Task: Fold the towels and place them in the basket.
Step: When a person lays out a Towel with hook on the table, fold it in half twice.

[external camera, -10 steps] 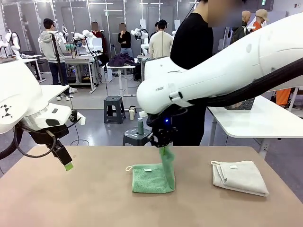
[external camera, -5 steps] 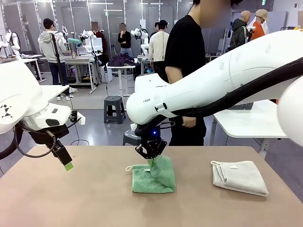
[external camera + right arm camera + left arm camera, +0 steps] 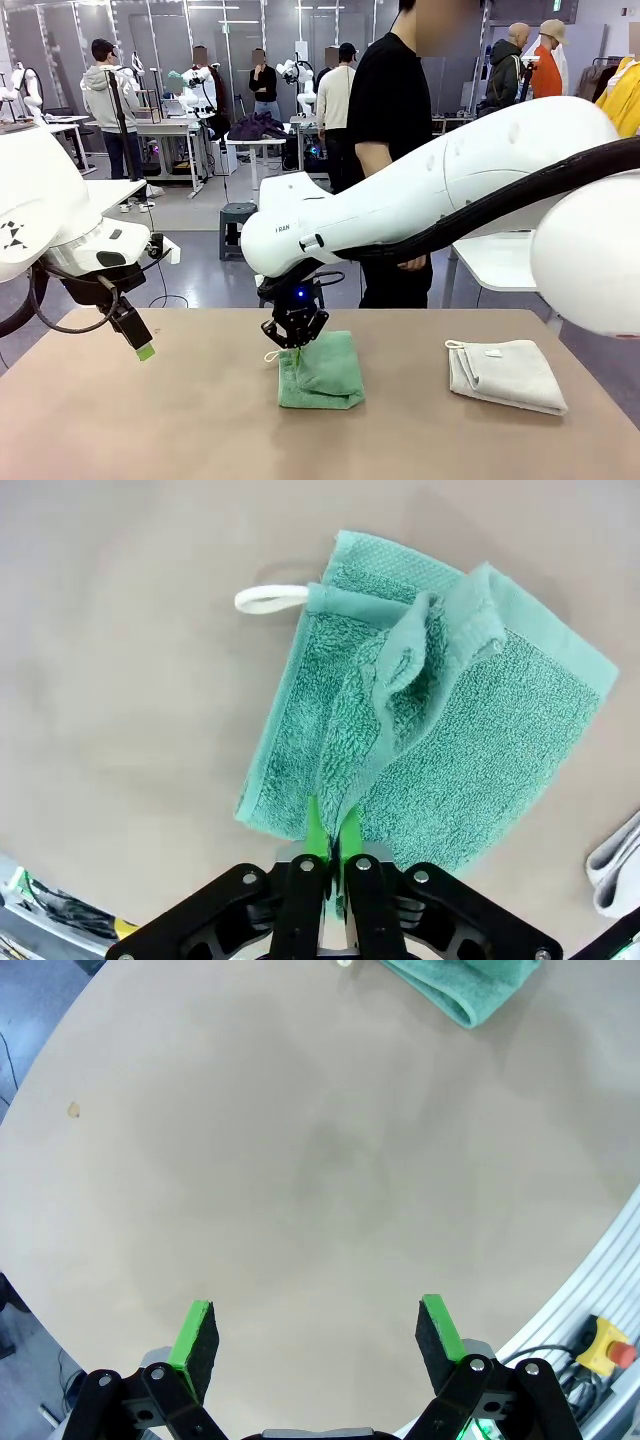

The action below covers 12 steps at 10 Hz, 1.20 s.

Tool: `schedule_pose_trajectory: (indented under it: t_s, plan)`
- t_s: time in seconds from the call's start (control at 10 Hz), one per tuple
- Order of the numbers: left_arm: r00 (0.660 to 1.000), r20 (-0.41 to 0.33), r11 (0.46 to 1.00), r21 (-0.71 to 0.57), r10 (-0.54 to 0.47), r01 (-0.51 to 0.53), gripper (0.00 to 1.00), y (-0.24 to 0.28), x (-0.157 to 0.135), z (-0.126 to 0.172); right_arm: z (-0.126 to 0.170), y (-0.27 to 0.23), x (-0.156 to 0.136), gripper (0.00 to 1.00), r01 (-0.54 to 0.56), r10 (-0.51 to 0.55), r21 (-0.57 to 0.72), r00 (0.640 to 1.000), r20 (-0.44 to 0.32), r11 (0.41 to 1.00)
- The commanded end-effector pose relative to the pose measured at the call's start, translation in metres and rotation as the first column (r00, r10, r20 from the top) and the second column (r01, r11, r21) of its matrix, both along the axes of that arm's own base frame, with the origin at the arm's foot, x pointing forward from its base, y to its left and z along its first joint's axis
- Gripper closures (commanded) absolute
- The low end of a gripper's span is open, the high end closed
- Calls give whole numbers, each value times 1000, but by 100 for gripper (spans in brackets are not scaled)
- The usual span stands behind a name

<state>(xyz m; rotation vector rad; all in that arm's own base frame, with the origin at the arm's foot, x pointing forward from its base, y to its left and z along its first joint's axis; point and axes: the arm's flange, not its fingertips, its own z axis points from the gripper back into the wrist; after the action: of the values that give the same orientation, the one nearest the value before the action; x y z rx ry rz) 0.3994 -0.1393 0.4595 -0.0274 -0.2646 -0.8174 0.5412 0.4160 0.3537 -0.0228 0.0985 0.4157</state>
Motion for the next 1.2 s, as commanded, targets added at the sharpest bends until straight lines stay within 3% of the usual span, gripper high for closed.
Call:
schedule_pose_trajectory:
  t_s: [0.0, 0.1, 0.2, 0.3, 0.4, 0.6, 0.7, 0.9, 1.1]
  plan:
    - [1000, 4, 1000, 11, 11, -11, 0, 0, 2, 2, 3, 2, 4, 70, 37, -37, -9, 999, 0, 999]
    - [1000, 4, 1000, 11, 11, -11, 0, 0, 2, 2, 4, 0, 5, 61, 38, -38, -11, 999, -1, 999]
    - [1000, 4, 1000, 11, 11, -11, 0, 0, 2, 2, 6, -1, 5, 35, 36, -36, -2, 999, -9, 999]
    - [1000, 4, 1000, 11, 11, -11, 0, 0, 2, 2, 8, -1, 4, 25, 37, -37, 4, 999, -3, 999]
    - [1000, 4, 1000, 11, 11, -11, 0, 0, 2, 2, 16, -4, 4, 0, 43, -43, 18, 999, 3, 999]
    - [1000, 4, 1000, 11, 11, -11, 0, 0, 2, 2, 24, -12, 3, 0, 53, -53, 40, 999, 6, 998]
    - [1000, 4, 1000, 11, 11, -11, 0, 0, 2, 2, 25, -16, 4, 16, 61, -62, 50, 998, 5, 997]
    - [1000, 4, 1000, 11, 11, -11, 0, 0, 2, 2, 26, -26, 5, 0, 60, -60, 72, 998, -8, 996]
    - [1000, 4, 1000, 11, 11, -11, 0, 0, 2, 2, 27, -9, 11, 0, 46, -46, 48, 999, 9, 998]
